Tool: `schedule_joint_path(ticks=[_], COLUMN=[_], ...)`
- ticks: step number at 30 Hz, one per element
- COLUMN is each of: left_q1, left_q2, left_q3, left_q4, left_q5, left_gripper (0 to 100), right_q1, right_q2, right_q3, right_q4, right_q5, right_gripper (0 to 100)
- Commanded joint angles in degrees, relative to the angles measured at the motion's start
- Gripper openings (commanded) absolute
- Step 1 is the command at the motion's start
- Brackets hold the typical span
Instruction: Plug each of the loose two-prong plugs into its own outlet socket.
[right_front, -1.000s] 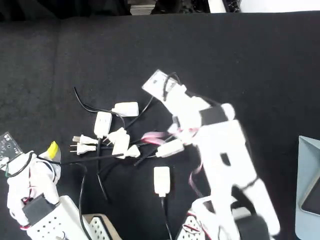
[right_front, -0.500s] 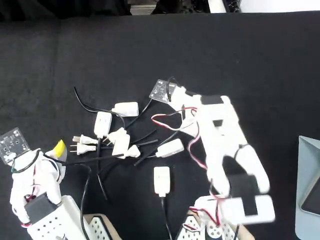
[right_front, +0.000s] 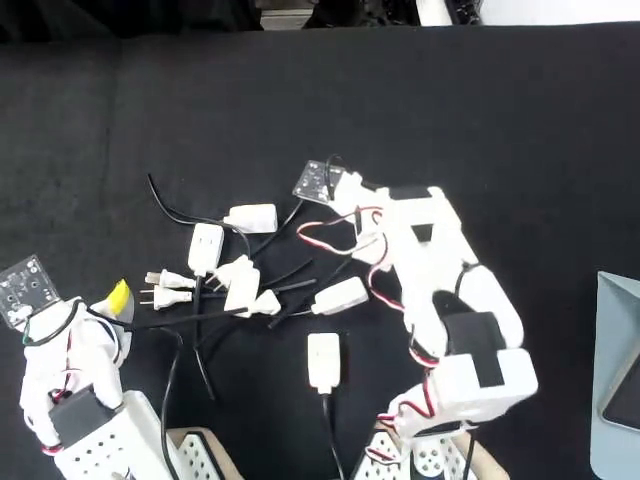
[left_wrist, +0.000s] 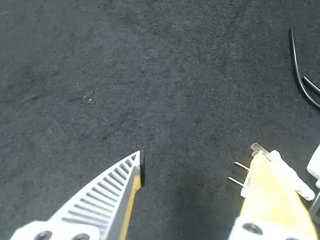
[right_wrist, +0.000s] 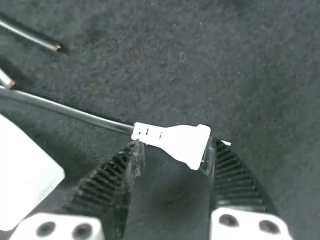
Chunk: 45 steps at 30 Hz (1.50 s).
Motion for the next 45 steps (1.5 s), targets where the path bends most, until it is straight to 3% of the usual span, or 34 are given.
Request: schedule_joint_path(ticks=[1, 6, 11, 15, 17, 24, 33, 45], left_q1=[0.6, 0.7, 0.7, 0.6, 0.6, 0.6, 0.6, 0.6], left_q2=[-0.4, -0.4, -0.4, -0.4, -0.4, -0.4, -0.4, -0.4], left_q3=[-1.3, -1.3, -1.2, -1.2, -1.2, -1.2, -1.2, -1.2], left_q4=[-0.2, -0.2, -0.2, -0.2, -0.2, -0.1, -0.2, -0.2], left_q5=[-0.6, -0.6, -0.6, -0.6, -0.6, -0.7, -0.7, -0.7], left_gripper=[34, 34, 34, 34, 34, 34, 34, 34], right_q1=[-0.9, -0.9, -0.6, -0.9, -1.0, -0.7, -2.6, -9.1], right_q2=[1.5, 1.5, 1.8, 1.9, 1.8, -0.7, 0.2, 6.7], right_q3=[-2.7, -5.6, -14.0, -18.0, -19.0, -19.3, -17.8, -15.3], right_q4=[-0.8, 5.2, 19.0, 24.0, 25.8, 29.4, 24.8, 22.8], right_q5=[0.0, -3.3, -14.5, -24.8, -26.1, -14.4, -2.2, 2.5], right_gripper=[16.5, 2.0, 1.9, 1.9, 3.1, 21.1, 33.6, 36.4])
